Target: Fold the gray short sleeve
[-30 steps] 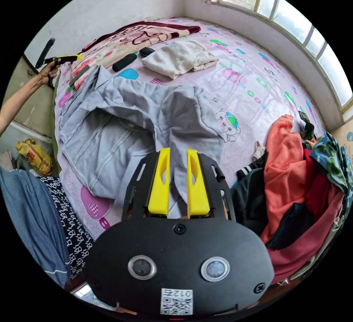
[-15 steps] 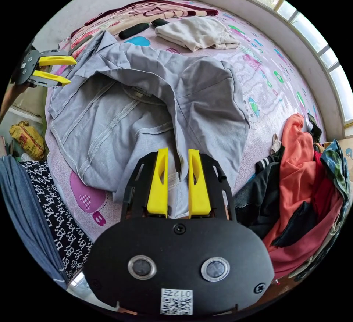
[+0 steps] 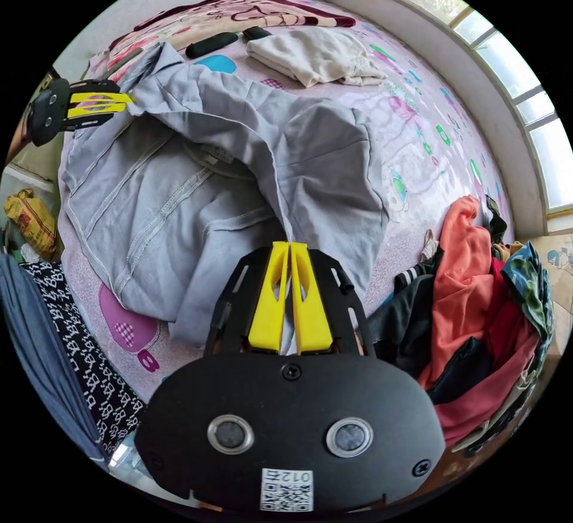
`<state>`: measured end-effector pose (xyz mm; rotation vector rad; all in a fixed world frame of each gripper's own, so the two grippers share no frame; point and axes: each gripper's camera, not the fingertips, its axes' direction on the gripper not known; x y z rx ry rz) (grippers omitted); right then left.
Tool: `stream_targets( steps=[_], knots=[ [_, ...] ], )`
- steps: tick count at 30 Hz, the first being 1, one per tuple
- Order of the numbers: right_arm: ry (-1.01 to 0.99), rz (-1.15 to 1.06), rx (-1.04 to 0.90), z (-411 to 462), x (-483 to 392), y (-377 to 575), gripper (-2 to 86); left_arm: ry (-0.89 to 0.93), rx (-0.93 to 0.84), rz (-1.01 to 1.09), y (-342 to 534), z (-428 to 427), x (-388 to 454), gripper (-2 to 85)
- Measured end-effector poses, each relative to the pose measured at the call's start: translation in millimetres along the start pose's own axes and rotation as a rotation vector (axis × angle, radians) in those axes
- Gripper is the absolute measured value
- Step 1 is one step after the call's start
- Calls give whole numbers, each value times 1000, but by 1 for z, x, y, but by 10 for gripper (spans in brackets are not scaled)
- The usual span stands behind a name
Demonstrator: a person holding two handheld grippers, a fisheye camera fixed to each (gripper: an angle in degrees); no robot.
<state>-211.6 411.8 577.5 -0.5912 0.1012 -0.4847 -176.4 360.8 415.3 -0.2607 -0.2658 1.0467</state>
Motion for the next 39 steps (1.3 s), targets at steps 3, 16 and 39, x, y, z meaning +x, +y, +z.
stream_targets(
  steps=[3, 16, 39],
  knots=[
    [20, -4, 45, -23, 23, -16, 5, 18, 32, -99, -6, -5, -45, 1],
    [12, 2, 12, -6, 174, -179, 5, 116, -117, -442, -53, 141, -253, -1],
    [-298, 385, 23, 85, 232, 202, 98, 668, 217, -633, -27, 205, -181, 2]
  ],
)
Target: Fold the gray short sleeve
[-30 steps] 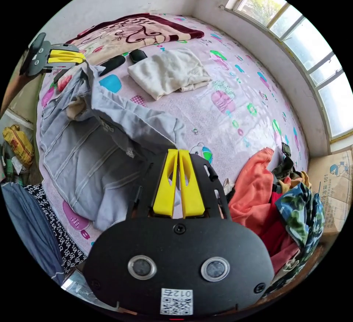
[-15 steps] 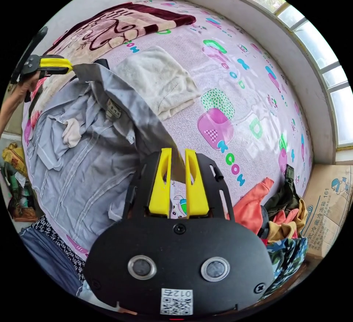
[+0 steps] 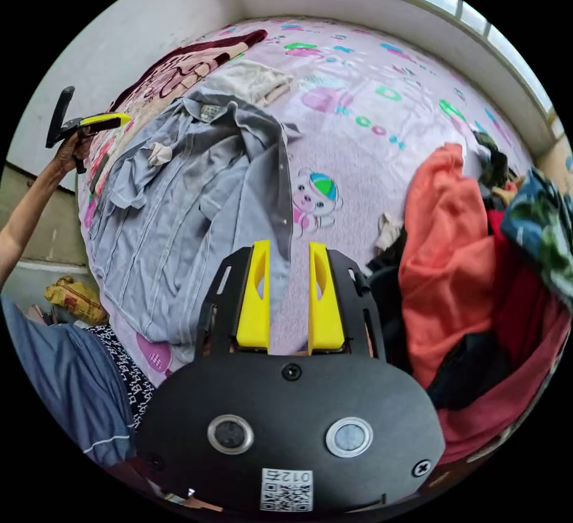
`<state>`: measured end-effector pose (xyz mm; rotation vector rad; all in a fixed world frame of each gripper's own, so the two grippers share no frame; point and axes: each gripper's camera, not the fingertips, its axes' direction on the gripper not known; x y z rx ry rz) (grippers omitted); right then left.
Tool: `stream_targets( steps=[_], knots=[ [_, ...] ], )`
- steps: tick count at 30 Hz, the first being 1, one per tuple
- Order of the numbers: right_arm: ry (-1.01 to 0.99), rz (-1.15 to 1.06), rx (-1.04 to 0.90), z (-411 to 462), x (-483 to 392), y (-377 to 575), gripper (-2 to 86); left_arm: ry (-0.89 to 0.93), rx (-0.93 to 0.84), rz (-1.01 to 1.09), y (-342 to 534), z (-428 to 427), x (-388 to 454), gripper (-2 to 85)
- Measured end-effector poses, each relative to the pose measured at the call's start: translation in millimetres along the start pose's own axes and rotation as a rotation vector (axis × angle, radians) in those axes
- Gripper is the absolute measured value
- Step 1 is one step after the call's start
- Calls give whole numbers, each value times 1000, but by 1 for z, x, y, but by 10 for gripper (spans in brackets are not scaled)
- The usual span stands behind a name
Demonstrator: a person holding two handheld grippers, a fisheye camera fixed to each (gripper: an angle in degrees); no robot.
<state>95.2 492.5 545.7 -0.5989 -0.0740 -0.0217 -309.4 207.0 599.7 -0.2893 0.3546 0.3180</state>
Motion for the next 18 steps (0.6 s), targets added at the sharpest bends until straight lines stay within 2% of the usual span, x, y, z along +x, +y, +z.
stream_targets(
  steps=[2, 7, 10, 13, 14, 18],
  knots=[
    [-102, 115, 16, 16, 25, 65, 103, 53, -81, 142, -6, 42, 65, 2],
    [-181, 184, 38, 45, 52, 124, 119, 73, -198, 298, -29, 113, 146, 2],
    [-289, 195, 80, 56, 72, 134, 124, 53, -246, 325, -43, 144, 163, 2],
    [-384, 144, 72, 65, 78, 135, 91, 67, -270, 345, -55, 164, 170, 2],
    [-379, 124, 54, 66, 77, 136, 57, 64, -280, 358, -60, 171, 173, 2],
    [-382, 63, 93, 40, 71, 143, 18, 63, -310, 387, -75, 191, 183, 3]
  ],
)
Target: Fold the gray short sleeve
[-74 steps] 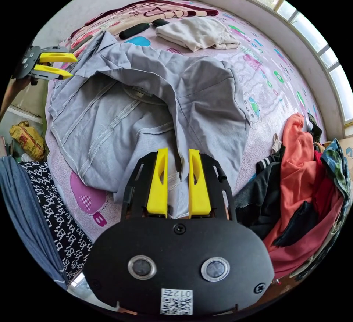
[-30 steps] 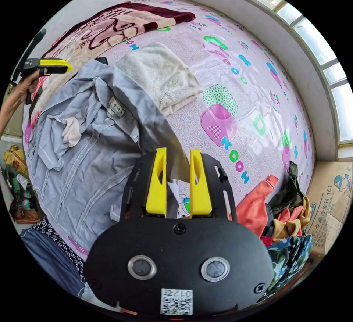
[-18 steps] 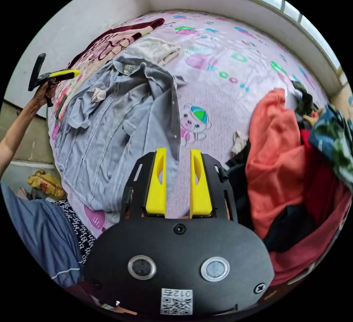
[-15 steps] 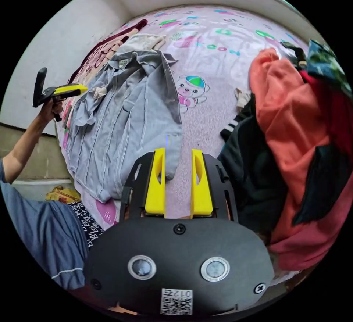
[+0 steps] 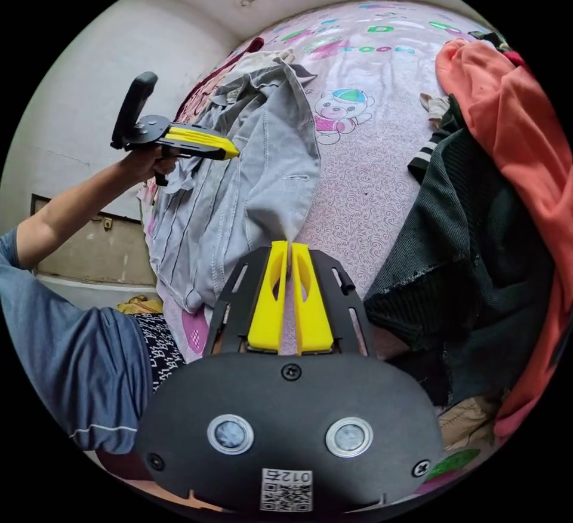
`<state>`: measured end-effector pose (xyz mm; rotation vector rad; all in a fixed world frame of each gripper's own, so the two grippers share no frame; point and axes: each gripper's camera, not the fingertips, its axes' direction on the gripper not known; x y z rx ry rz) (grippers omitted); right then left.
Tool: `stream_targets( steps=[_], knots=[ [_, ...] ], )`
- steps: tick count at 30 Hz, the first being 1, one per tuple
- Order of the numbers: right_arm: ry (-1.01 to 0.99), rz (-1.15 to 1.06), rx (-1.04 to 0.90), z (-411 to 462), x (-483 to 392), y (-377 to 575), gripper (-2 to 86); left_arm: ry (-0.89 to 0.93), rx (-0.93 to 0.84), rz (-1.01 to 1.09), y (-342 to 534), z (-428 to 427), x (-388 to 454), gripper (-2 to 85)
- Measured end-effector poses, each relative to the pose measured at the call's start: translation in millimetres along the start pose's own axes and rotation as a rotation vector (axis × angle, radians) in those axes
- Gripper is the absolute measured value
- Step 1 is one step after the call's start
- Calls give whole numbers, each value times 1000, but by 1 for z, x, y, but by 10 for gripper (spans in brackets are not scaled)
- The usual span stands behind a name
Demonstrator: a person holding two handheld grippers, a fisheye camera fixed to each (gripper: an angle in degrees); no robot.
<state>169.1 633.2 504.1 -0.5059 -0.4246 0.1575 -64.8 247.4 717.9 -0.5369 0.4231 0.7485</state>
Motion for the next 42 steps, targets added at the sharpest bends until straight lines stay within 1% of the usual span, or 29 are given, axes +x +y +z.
stream_targets(
  steps=[3, 5, 6, 8, 9, 11, 12, 13, 15, 18, 20, 22, 24, 26, 27, 29, 30, 32, 33, 34, 36, 38, 40, 42],
  knots=[
    [-111, -49, 78, -46, -25, -1, 10, 32, -8, 16, -23, 11, 3, 3],
    [-215, -108, 161, -90, -59, -10, 6, 55, 4, 28, -41, 18, 10, 2],
    [-223, -125, 171, -98, -69, -13, 6, 67, 15, 30, -46, 19, 12, 2],
    [-190, -205, 158, -119, -118, -29, 4, 125, 89, 12, -60, 18, 16, 2],
    [-165, -219, 149, -120, -130, -32, 4, 151, 112, 2, -63, 16, 15, 2],
    [-62, -261, 105, -112, -169, -46, 4, 270, 186, -76, -63, 10, 3, 1],
    [-37, -264, 100, -108, -177, -48, 4, 288, 193, -87, -61, 9, -2, 1],
    [4, -256, 93, -99, -189, -52, 3, 311, 192, -93, -52, 6, -11, 1],
    [0, -255, 68, -84, -206, -57, 3, 280, 148, -97, -30, 2, -26, 1],
    [0, -261, 58, -62, -241, -59, 4, 255, 93, -40, 26, -12, -46, 3],
    [-36, -280, 33, -39, -275, -64, 5, 172, 92, -72, 81, -28, -62, 3],
    [-50, -301, -2, -16, -302, -71, 6, 97, 123, -118, 118, -47, -71, 3],
    [-10, -327, -21, 10, -331, -78, 9, 43, 157, -149, 146, -68, -75, 2],
    [98, -375, -55, 55, -364, -90, 13, -35, 206, -182, 167, -95, -75, 2],
    [130, -393, -68, 68, -371, -92, 15, -43, 216, -190, 170, -101, -75, 2],
    [243, -474, -169, 125, -396, -94, 28, -54, 243, -202, 173, -115, -73, 2],
    [270, -498, -198, 139, -401, -91, 33, -57, 249, -203, 173, -118, -72, 2],
    [354, -596, -260, 167, -419, -71, 73, -68, 246, -184, 163, -119, -65, 3],
    [362, -620, -248, 166, -423, -64, 82, -70, 244, -177, 159, -118, -62, 3],
    [348, -661, -193, 154, -430, -49, 99, -67, 240, -163, 150, -115, -57, 3],
    [294, -656, -94, 121, -427, -31, 102, -46, 248, -117, 133, -110, -46, 4],
    [289, -536, 21, 75, -395, -17, 90, 4, 249, -60, 101, -98, -28, 6],
    [329, -422, 43, 51, -355, -13, 86, 25, 253, -17, 75, -86, -12, 8],
    [342, -306, 32, 34, -312, -14, 85, -8, 229, -12, 48, -69, 4, 12]
  ],
)
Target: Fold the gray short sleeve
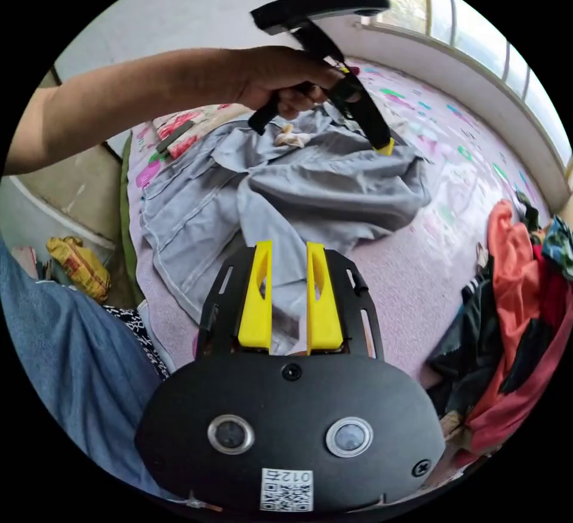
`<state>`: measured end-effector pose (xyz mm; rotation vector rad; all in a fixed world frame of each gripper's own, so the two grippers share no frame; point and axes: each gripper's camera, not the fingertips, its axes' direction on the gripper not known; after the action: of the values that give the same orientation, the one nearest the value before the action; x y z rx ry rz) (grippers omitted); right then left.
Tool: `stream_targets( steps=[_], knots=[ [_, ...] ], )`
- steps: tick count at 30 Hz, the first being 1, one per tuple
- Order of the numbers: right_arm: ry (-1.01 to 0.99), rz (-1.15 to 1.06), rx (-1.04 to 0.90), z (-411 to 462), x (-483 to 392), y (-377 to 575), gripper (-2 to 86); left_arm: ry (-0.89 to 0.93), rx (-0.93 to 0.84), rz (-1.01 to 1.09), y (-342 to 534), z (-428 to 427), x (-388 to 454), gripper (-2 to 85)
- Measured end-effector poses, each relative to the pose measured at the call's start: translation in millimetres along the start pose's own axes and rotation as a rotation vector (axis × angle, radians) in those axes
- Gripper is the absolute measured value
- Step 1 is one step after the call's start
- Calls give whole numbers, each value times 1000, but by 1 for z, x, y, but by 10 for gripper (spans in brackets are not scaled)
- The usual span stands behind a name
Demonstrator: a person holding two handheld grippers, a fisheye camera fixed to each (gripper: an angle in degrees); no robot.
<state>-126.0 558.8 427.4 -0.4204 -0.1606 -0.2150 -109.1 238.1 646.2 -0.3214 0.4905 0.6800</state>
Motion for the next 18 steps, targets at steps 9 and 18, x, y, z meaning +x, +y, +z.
stream_targets(
  steps=[9, 18],
  knots=[
    [69, 213, 27, -9, 109, 26, 56, -316, -183, 29, -45, 85, 57, 26],
    [-45, 221, 98, -6, 140, 1, 30, -77, -33, -129, 47, 33, -38, -1]
  ],
)
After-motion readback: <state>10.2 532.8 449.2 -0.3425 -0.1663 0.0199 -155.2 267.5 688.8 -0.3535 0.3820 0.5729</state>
